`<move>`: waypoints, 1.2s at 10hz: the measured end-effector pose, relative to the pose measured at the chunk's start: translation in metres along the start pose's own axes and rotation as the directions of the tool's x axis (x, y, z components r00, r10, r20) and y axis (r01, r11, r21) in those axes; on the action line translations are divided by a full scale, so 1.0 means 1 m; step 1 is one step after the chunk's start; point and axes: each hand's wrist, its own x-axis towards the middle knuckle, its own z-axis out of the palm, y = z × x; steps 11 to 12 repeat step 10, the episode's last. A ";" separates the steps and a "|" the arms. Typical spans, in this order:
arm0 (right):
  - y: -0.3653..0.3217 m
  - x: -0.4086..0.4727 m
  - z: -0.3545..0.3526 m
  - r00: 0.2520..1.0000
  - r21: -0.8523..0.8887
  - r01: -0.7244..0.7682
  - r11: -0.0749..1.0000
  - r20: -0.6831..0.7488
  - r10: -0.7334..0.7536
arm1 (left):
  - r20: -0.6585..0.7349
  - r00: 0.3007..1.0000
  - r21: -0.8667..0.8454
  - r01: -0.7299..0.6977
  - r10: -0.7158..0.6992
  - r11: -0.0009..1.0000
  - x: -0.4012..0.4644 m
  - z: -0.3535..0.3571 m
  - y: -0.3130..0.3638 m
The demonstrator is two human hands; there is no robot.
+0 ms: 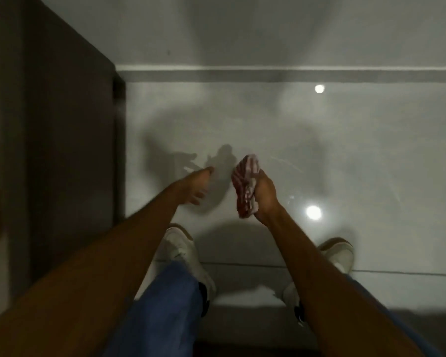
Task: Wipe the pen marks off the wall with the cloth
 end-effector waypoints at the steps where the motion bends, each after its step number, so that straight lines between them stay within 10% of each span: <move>1: -0.056 -0.073 0.044 0.990 0.312 -0.096 0.945 0.133 0.057 | 0.147 0.981 -0.444 -0.047 0.124 0.895 -0.114 0.015 0.001; 2: -0.107 -0.136 0.096 0.976 0.359 -0.102 0.928 0.216 0.023 | 0.049 0.968 -0.660 -0.152 0.244 0.736 -0.218 0.004 -0.004; 4: -0.181 -0.208 0.244 0.914 -0.295 0.356 0.887 0.308 -0.265 | -0.410 0.877 -0.758 -0.480 0.249 0.442 -0.340 -0.109 -0.038; 6: -0.183 -0.198 0.425 0.652 -0.678 0.730 0.080 0.656 -0.380 | -0.658 0.749 -0.638 -0.612 0.083 0.466 -0.330 -0.240 -0.081; 7: -0.166 -0.174 0.479 0.661 -0.738 0.533 -0.414 0.668 -0.340 | -0.697 0.710 -0.414 -0.512 0.100 0.753 -0.294 -0.284 -0.091; 8: -0.155 -0.168 0.487 0.720 -0.736 0.387 -0.556 0.618 -0.317 | -0.653 0.743 -0.061 -0.244 0.146 0.968 -0.278 -0.301 -0.094; 9: -0.164 -0.194 0.465 0.637 -0.744 0.421 -0.519 0.650 -0.415 | -0.749 0.628 0.167 -0.129 0.211 0.978 -0.313 -0.294 -0.077; 10: -0.193 -0.262 0.404 0.520 -0.747 0.510 -0.427 0.663 -0.539 | -0.779 0.288 0.475 -0.310 0.557 0.824 -0.382 -0.255 -0.051; 12: -0.193 -0.262 0.404 0.520 -0.747 0.510 -0.427 0.663 -0.539 | -0.779 0.288 0.475 -0.310 0.557 0.824 -0.382 -0.255 -0.051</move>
